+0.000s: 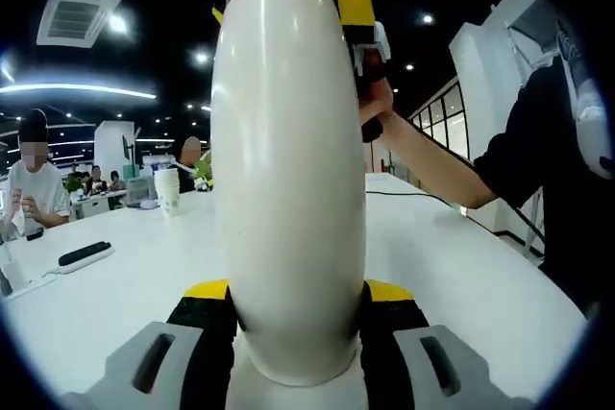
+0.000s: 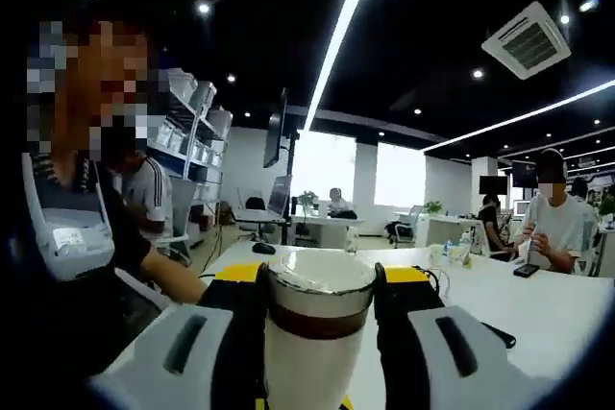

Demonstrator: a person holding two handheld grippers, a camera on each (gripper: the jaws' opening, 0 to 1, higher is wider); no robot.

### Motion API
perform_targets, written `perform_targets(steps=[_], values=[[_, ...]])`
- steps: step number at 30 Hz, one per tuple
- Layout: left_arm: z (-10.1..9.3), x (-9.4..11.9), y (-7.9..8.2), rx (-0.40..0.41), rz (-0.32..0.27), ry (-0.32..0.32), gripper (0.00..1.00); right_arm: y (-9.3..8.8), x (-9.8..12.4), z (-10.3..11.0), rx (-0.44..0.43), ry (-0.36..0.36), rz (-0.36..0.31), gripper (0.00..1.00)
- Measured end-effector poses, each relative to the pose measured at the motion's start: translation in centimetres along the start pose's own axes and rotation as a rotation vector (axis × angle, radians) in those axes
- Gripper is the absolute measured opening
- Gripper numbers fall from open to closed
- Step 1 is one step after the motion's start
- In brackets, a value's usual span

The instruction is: Grasp the water cup twist off the cup lid place the cup lid on the table

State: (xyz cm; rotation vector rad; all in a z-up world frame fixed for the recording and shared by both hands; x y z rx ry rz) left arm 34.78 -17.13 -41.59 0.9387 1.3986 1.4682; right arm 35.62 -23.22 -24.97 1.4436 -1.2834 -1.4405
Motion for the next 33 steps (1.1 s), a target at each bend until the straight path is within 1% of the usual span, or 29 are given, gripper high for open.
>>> perform_targets(steps=[3,6,8,10,11,12,13,16,17,19,21,23,25,29,32,33], values=[[0.0,0.1,0.0,0.006,0.003,0.001,0.52,-0.1,-0.2,0.0,-0.002,0.008,-0.007,0.47],[0.1,0.0,0.0,0.009,0.003,0.001,0.52,-0.1,-0.2,0.1,-0.011,-0.004,-0.017,0.47],[0.1,0.0,0.0,0.009,0.003,0.001,0.52,-0.3,-0.1,0.1,-0.059,-0.058,-0.017,0.47],[0.1,0.0,0.0,0.007,0.003,0.0,0.52,-0.3,0.0,0.1,-0.052,-0.108,-0.011,0.5],[0.1,0.0,0.0,0.007,0.003,0.001,0.52,0.0,0.2,0.0,-0.036,-0.16,-0.024,0.55],[0.1,0.0,0.0,0.007,0.003,0.001,0.52,0.3,0.2,0.2,-0.043,-0.199,-0.044,0.59],[0.0,0.1,0.0,0.007,0.003,0.001,0.52,0.5,0.3,0.4,-0.055,-0.254,-0.066,0.6],[0.1,0.0,0.0,0.006,0.004,0.002,0.52,1.0,0.7,1.1,-0.018,-0.434,-0.105,0.6],[0.0,0.1,0.0,0.005,0.004,0.003,0.52,1.0,0.7,1.5,-0.01,-0.48,-0.107,0.59],[0.1,0.0,0.0,0.004,0.004,0.003,0.52,1.0,0.6,2.4,0.017,-0.541,-0.097,0.57],[0.1,0.1,0.0,0.002,0.003,0.004,0.52,0.8,0.4,2.9,0.075,-0.571,-0.054,0.56],[0.1,0.1,0.1,0.002,0.002,0.005,0.52,0.8,0.3,2.9,0.145,-0.602,-0.011,0.57],[0.1,0.1,0.1,0.002,0.0,0.005,0.52,0.8,0.2,2.6,0.181,-0.623,0.008,0.56],[0.1,0.1,0.2,0.006,-0.004,0.005,0.52,0.6,0.0,1.8,0.192,-0.629,0.043,0.54],[0.2,0.1,0.2,0.009,-0.005,0.006,0.52,0.1,-0.1,1.5,0.177,-0.611,0.083,0.5],[0.2,0.1,0.2,0.01,-0.006,0.005,0.51,-0.1,-0.2,1.6,0.166,-0.591,0.088,0.48]])
Point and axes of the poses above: the point that each gripper's makers call its tool centre point, and the gripper's own axes: x roughly backward along the fingers, z roughly to its left, y roughly out of its top, the point moved 5 cm from there along x, roughly backward along the fingers, and after that the axes turned 9 degrees about -z, right-handed, at the moved point
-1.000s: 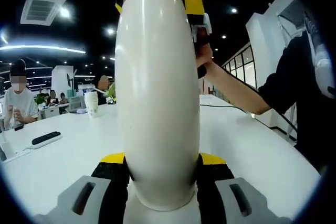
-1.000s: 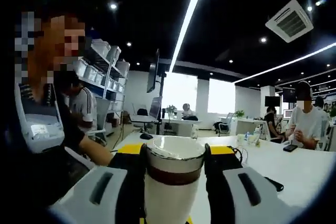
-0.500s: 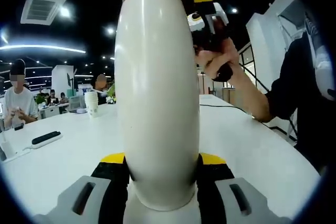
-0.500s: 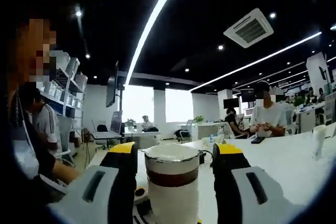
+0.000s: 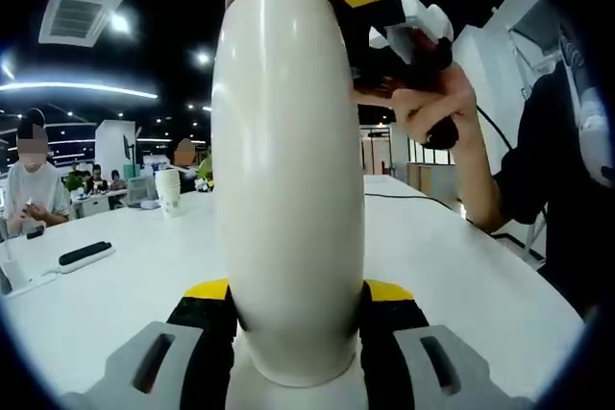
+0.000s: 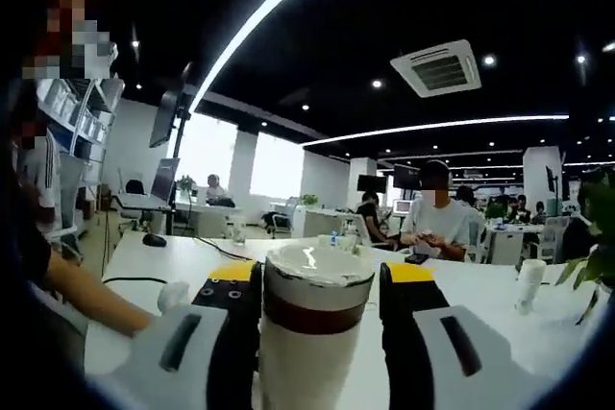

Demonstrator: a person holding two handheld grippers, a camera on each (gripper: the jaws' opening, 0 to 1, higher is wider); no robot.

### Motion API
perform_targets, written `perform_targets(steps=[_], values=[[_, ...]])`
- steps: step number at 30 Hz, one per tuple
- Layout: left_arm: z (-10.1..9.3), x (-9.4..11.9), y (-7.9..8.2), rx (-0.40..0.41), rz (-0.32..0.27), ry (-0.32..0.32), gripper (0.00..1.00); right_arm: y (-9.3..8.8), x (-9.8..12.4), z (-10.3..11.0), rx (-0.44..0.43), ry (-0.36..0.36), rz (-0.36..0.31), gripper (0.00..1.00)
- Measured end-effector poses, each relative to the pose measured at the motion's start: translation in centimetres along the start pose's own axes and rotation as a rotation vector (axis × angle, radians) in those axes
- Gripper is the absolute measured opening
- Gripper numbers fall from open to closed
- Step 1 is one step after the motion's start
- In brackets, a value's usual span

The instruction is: Grasp the water cup twist off the cup lid place the cup lid on the table

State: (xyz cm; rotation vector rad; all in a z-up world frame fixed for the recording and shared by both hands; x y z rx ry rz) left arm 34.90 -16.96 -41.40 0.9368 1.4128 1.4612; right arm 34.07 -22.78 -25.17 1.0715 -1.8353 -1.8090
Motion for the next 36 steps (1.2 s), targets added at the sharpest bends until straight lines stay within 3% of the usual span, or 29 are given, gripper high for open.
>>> perform_targets(steps=[4,6,11,15,20,25,27,29,33,36], values=[[0.0,0.0,0.0,0.008,0.0,-0.001,0.51,0.0,0.0,0.1,-0.005,0.093,-0.018,0.47],[0.1,0.0,0.0,0.01,0.0,-0.001,0.51,-0.2,-0.1,-0.1,-0.05,0.156,-0.034,0.47],[0.1,-0.1,0.0,0.011,-0.002,-0.002,0.51,-0.5,-0.2,-0.8,-0.149,0.362,-0.06,0.47],[0.1,-0.1,0.0,0.012,-0.002,-0.002,0.51,-0.7,-0.6,-1.2,-0.163,0.532,-0.077,0.46],[0.1,-0.1,0.0,0.015,-0.002,-0.002,0.51,-0.9,-1.0,-1.5,-0.174,0.633,-0.072,0.46],[0.1,-0.1,0.0,0.018,-0.002,-0.003,0.51,-1.0,-1.1,-1.3,-0.185,0.638,-0.081,0.47],[0.1,-0.2,0.0,0.018,-0.002,-0.004,0.51,-1.0,-1.1,-1.2,-0.201,0.604,-0.075,0.47],[0.1,-0.2,0.0,0.018,-0.003,-0.004,0.51,-1.1,-1.0,-1.2,-0.206,0.553,-0.06,0.48],[0.2,-0.3,0.0,0.016,-0.004,-0.005,0.51,-0.6,-0.3,-0.7,-0.212,0.41,-0.086,0.62],[0.1,-0.3,0.0,0.015,-0.004,-0.005,0.51,0.1,0.3,-0.2,-0.17,0.243,-0.097,0.62]])
Point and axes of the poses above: the point that each gripper's makers call its tool centre point, and the gripper's own axes: x roughly backward along the fingers, z roughly to its left, y roughly out of its top, the point moved 5 cm from there along x, roughly backward along the fingers, and after that the axes turned 9 degrees about -z, right-handed, at the moved point
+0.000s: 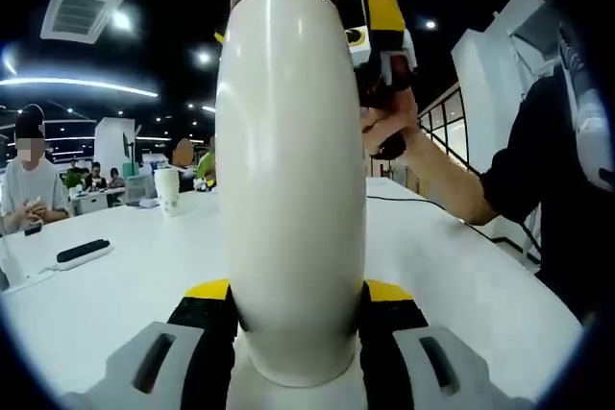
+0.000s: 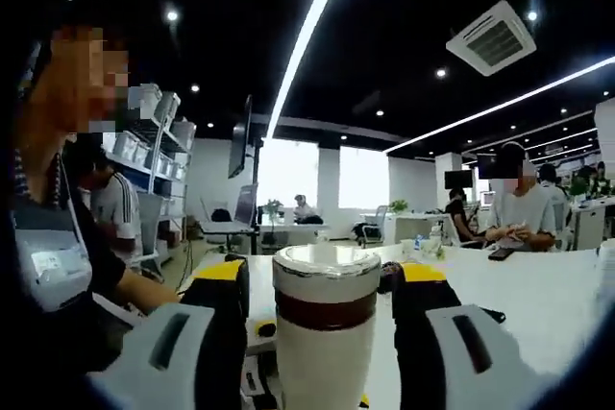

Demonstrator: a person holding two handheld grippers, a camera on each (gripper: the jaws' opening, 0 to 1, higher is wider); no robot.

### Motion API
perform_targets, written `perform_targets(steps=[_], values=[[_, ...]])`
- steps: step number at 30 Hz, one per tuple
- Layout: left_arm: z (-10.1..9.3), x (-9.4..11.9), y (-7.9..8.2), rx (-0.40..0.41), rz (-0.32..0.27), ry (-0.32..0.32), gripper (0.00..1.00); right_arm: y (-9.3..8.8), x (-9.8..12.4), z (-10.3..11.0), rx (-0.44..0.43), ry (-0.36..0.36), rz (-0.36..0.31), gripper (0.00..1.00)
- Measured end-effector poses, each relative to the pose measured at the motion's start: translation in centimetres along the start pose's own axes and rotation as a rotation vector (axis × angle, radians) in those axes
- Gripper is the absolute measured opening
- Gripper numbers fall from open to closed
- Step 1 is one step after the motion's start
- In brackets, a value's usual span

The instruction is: Grasp the water cup twist off the cup lid place the cup lid on the table

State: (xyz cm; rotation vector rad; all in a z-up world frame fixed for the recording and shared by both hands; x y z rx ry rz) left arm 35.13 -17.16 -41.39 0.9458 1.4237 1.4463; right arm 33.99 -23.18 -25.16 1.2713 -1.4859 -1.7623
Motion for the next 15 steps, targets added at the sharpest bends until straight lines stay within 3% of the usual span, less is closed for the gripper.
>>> perform_targets(steps=[2,4,10,15], values=[[0.0,0.0,0.0,0.0,0.0,0.001,0.51,0.4,0.5,0.4,0.073,-0.143,0.0,0.62],[-0.1,0.0,0.0,0.0,0.0,0.001,0.51,0.5,0.8,1.0,0.117,-0.223,0.003,0.61],[0.0,0.0,0.0,-0.001,0.001,0.004,0.51,0.7,0.7,2.1,0.191,-0.298,-0.007,0.58],[0.0,0.0,0.0,-0.001,0.001,0.005,0.51,0.4,-0.3,0.8,0.219,-0.32,0.034,0.52]])
Point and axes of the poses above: the point that each gripper's makers call its tool centre point, and the gripper's own axes: x roughly backward along the fingers, z roughly to its left, y roughly out of its top, the point moved 5 cm from there along x, roughly backward along the fingers, and after that the axes turned 9 degrees about -z, right-handed, at the moved point
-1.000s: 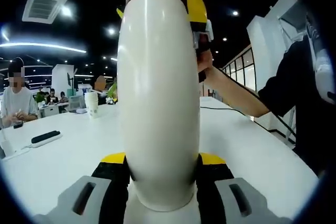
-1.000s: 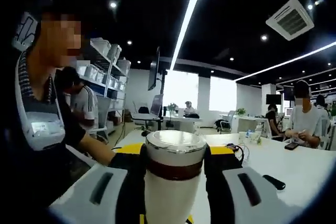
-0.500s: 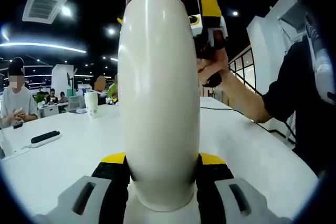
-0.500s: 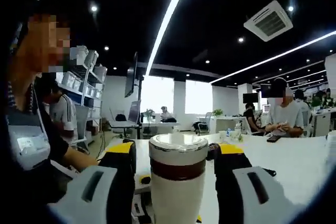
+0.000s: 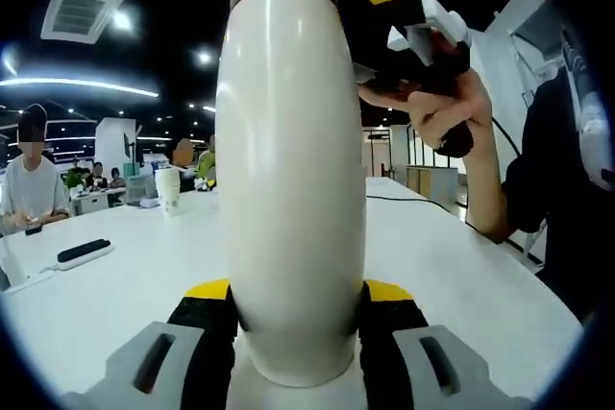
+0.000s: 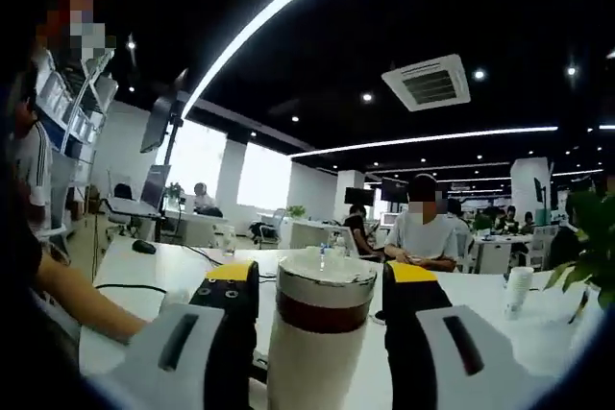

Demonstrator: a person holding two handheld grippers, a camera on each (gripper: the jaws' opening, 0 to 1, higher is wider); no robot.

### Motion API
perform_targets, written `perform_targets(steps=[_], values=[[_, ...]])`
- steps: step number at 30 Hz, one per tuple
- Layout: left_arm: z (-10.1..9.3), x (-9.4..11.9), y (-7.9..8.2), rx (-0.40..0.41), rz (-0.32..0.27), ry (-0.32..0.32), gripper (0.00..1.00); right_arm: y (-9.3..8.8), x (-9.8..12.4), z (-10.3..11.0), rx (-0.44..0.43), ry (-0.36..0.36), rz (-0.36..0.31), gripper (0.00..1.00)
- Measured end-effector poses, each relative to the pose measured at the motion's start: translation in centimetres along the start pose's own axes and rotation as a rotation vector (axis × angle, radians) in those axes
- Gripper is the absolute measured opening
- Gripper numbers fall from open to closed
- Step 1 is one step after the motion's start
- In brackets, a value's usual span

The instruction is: Grasp the water cup twist off the cup lid place the cup lid on the table

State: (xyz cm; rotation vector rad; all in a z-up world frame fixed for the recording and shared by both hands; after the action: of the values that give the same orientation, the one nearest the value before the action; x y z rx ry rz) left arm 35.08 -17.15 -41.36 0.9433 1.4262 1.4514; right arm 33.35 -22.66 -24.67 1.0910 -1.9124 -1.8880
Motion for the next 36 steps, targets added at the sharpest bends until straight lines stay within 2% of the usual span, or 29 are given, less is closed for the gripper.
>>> perform_targets(steps=[6,10,12,14,21,25,28,32,36], values=[[0.1,0.0,0.0,0.002,0.0,0.001,0.51,-0.7,-0.5,-0.4,-0.041,0.032,0.022,0.48],[0.1,0.1,0.0,0.001,0.0,0.0,0.51,-0.6,-0.6,-0.5,-0.057,0.104,0.024,0.48],[0.1,0.1,0.0,0.002,0.0,-0.001,0.51,-0.7,-0.7,-0.6,-0.08,0.186,0.019,0.47],[0.1,0.1,0.0,0.002,0.0,-0.001,0.51,-0.7,-0.7,-0.8,-0.107,0.238,0.02,0.47],[0.1,0.1,0.0,0.005,0.0,0.0,0.51,-1.1,-1.1,-1.1,-0.203,0.538,0.004,0.47],[0.0,0.1,0.0,0.002,-0.001,-0.002,0.51,-1.3,-1.1,-1.4,-0.224,0.66,-0.003,0.47],[0.0,0.1,0.0,0.003,-0.001,-0.003,0.51,-1.5,-1.3,-1.7,-0.232,0.694,-0.002,0.47],[0.1,0.1,-0.1,0.007,-0.001,-0.003,0.51,-1.7,-1.3,-1.5,-0.248,0.696,-0.013,0.47],[0.0,0.1,0.0,0.007,-0.001,-0.003,0.51,-2.2,-1.0,-1.4,-0.263,0.609,0.028,0.47]])
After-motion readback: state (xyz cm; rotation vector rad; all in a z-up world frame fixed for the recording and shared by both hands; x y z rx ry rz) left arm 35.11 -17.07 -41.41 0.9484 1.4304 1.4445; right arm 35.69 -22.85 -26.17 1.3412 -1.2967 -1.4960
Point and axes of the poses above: the point that each gripper's makers call its tool centre point, and the gripper's own axes: x roughly backward along the fingers, z roughly to its left, y roughly out of its top, the point moved 5 cm from there along x, roughly backward along the fingers, and after that the axes turned 9 degrees about -z, right-handed, at the moved point
